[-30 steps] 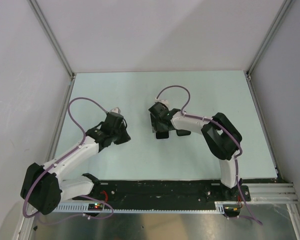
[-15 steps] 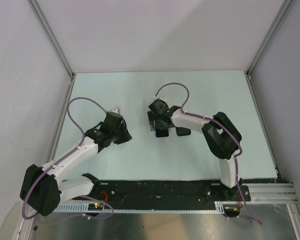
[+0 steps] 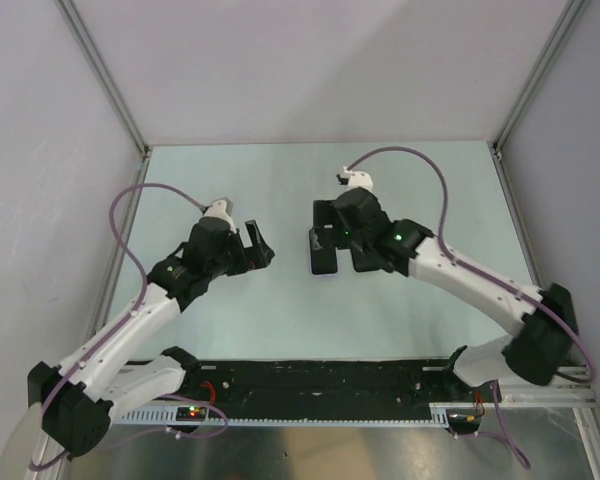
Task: Put the phone into the phone case
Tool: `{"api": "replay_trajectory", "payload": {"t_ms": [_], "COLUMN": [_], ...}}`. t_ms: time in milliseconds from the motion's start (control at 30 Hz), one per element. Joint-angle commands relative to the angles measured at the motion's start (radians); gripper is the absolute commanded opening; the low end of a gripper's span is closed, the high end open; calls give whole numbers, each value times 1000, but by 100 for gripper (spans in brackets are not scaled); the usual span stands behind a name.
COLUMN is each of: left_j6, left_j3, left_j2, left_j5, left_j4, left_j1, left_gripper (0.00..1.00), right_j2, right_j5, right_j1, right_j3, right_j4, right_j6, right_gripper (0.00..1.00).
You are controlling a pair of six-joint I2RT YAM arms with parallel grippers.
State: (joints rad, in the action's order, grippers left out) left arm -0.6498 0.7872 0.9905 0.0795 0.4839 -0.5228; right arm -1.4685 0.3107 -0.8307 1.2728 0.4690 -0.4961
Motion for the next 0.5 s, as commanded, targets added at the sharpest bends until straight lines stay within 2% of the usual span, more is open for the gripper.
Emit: {"api": "replay_trajectory", "payload": {"t_ms": [0,467], "left_j6": [69,65], "left_j3": [43,42], "left_j2": [-71,-103], "left_j5": [56,82], "left_j4": [-14,-15], "left_j1": [7,7], "left_gripper": [100,100], "right_j2": [129,154], "right_j5": [29,16], "right_j1": [-13,-15], "right_j3": [-111,-150], "right_j4": [-38,-49], "right_j6": [-48,-67], "right_gripper": [99,99]}}
